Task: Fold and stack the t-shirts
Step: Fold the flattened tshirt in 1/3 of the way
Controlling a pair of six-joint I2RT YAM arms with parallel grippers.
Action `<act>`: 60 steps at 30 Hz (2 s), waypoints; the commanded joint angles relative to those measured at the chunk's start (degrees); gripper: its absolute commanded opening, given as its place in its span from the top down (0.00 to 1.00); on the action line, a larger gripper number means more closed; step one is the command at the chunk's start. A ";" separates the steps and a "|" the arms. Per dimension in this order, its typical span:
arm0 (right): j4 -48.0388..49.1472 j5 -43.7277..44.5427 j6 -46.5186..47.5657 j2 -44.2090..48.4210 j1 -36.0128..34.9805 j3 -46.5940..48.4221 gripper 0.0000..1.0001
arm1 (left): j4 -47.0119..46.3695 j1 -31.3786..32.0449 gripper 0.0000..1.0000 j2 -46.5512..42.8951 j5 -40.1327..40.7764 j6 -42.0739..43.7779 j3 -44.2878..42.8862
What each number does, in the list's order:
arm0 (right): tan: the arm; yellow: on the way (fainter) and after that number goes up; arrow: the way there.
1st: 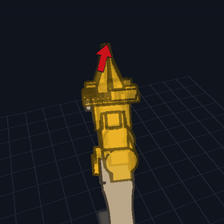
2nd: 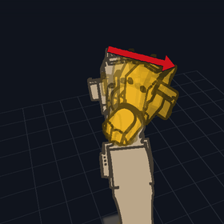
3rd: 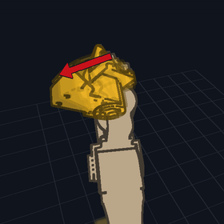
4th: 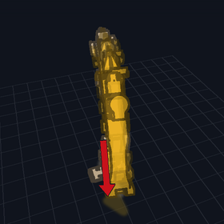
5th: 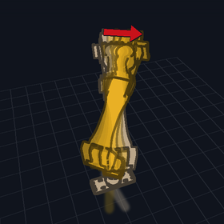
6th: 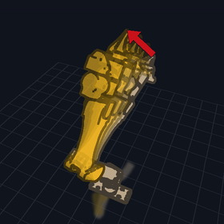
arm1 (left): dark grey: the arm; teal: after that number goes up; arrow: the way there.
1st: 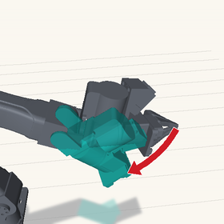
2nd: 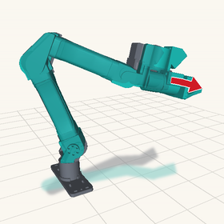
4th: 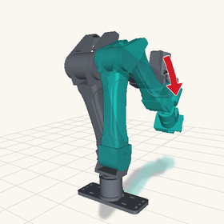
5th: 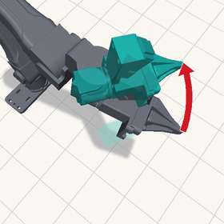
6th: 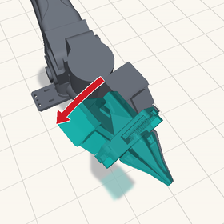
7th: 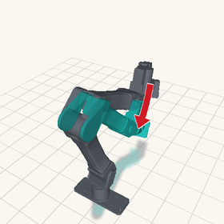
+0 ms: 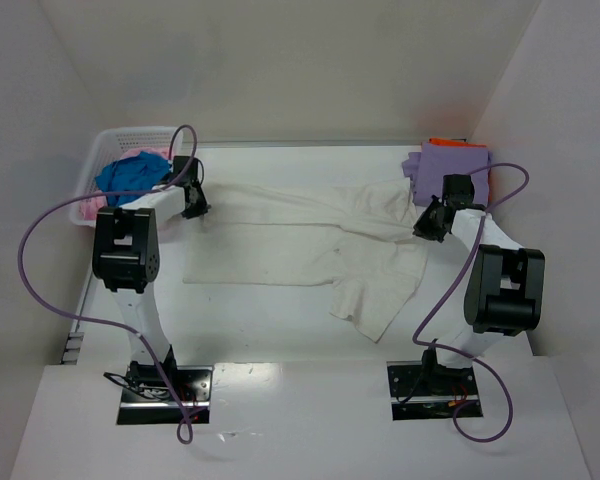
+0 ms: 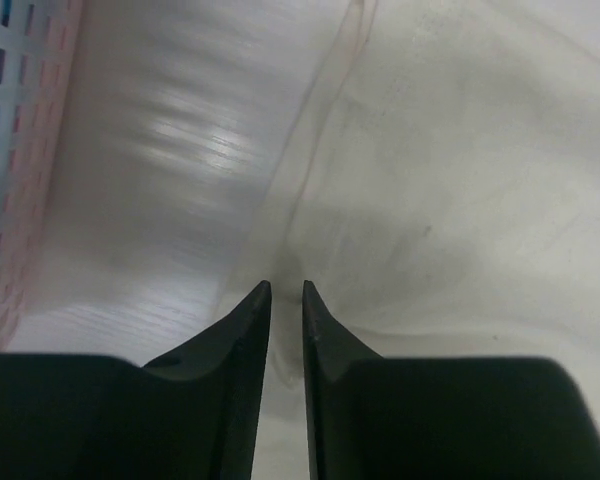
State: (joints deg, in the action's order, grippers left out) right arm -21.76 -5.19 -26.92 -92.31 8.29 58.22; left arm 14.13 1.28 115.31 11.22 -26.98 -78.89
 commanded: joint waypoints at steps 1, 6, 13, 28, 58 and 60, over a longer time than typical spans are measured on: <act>-0.65 2.03 1.16 0.99 0.41 2.43 1.00 | -0.68 0.04 0.80 1.41 -0.50 0.35 -2.32; -0.65 2.03 1.16 0.99 0.41 2.43 1.00 | 0.54 0.04 0.87 1.94 0.02 0.35 -3.37; -0.65 2.03 1.16 0.99 0.41 2.43 1.00 | 1.16 0.04 0.47 2.03 1.78 0.35 -3.37; -0.65 3.17 1.16 1.52 0.41 1.90 1.00 | 0.64 -0.49 1.00 2.64 1.25 2.02 -4.52; -1.18 3.17 1.16 2.66 2.16 1.38 1.00 | 7.05 -0.49 0.79 0.63 1.53 10.63 -10.49; -1.18 3.17 1.16 2.66 2.16 1.37 1.00 | 7.05 0.13 0.65 0.09 0.99 10.63 -9.79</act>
State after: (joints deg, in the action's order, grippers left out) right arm -22.26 -3.81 -26.89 -92.25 9.65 58.22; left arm 20.40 1.15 117.27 14.61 -17.47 -87.55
